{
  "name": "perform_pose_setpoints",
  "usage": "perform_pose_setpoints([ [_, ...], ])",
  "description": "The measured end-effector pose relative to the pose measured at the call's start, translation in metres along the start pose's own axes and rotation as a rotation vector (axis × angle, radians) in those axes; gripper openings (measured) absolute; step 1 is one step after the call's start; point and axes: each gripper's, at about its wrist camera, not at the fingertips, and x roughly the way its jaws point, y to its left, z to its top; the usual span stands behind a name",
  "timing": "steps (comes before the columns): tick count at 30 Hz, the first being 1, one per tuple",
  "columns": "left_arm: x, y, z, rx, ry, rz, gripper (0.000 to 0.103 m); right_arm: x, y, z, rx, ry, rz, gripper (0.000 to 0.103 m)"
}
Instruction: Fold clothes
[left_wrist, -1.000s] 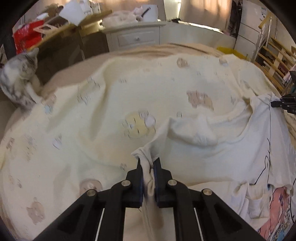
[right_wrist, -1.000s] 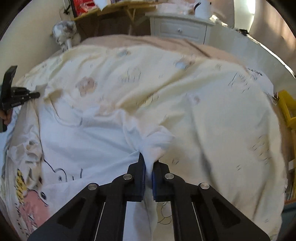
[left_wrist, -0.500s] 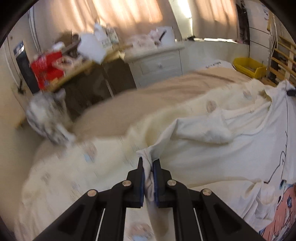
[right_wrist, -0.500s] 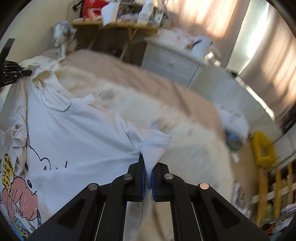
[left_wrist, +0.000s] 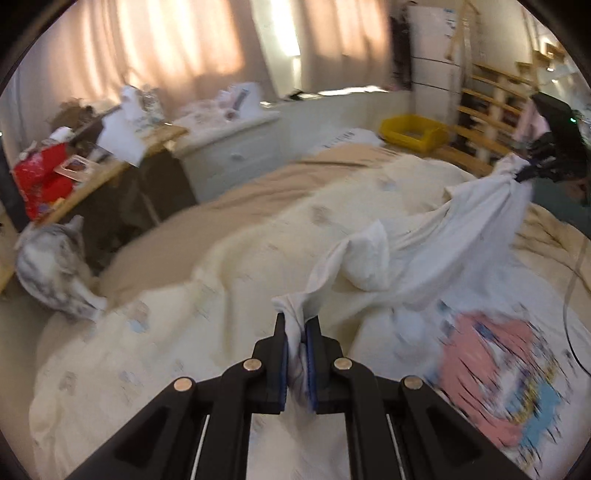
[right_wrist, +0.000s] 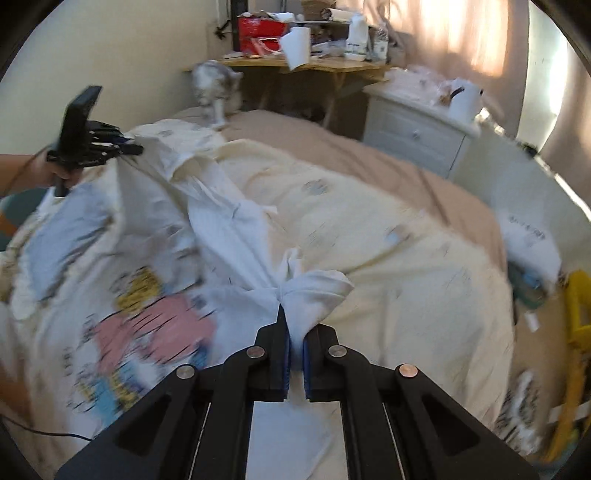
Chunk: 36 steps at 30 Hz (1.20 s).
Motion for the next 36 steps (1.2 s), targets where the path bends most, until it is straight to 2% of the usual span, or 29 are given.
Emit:
perform_pose_setpoints([
  [3,-0.024,-0.014,-0.023,0.015,0.011,-0.082,0.008,-0.023,0.020,-0.029,0.015,0.011,0.061,0.004],
  [6,-0.055,-0.028,-0.046,-0.011,0.016,-0.166,0.008,-0.048,0.036,-0.060,0.022,0.026,0.090,0.004],
  [10,-0.087,-0.065,-0.090,0.009,0.039,-0.236,0.008,-0.073,0.054,-0.106,0.056,0.034,0.109,0.004],
  [16,-0.122,-0.133,-0.179,0.038,0.089,-0.327,0.008,-0.089,0.092,-0.196,0.097,0.093,0.166,0.004],
  [19,-0.122,-0.165,-0.227,0.069,0.153,-0.356,0.008,-0.084,0.113,-0.247,0.126,0.136,0.199,0.004],
  [22,-0.113,-0.192,-0.281,0.113,0.247,-0.350,0.008,-0.077,0.131,-0.292,0.168,0.169,0.224,0.004],
  [26,-0.099,-0.206,-0.324,0.115,0.340,-0.324,0.008,-0.054,0.152,-0.347,0.190,0.255,0.233,0.004],
  [29,-0.098,-0.207,-0.322,0.082,0.340,-0.317,0.008,-0.048,0.152,-0.359,0.210,0.264,0.205,0.005],
  [31,-0.098,-0.207,-0.320,0.060,0.340,-0.312,0.008,-0.043,0.151,-0.358,0.192,0.305,0.147,0.009],
  [33,-0.104,-0.204,-0.311,0.009,0.345,-0.346,0.014,-0.040,0.155,-0.362,0.140,0.367,0.154,0.012],
  [35,-0.110,-0.196,-0.306,-0.080,0.364,-0.395,0.043,-0.045,0.158,-0.364,0.116,0.399,0.161,0.016],
  [36,-0.111,-0.190,-0.304,-0.135,0.378,-0.416,0.049,-0.048,0.159,-0.364,0.104,0.415,0.165,0.021],
])
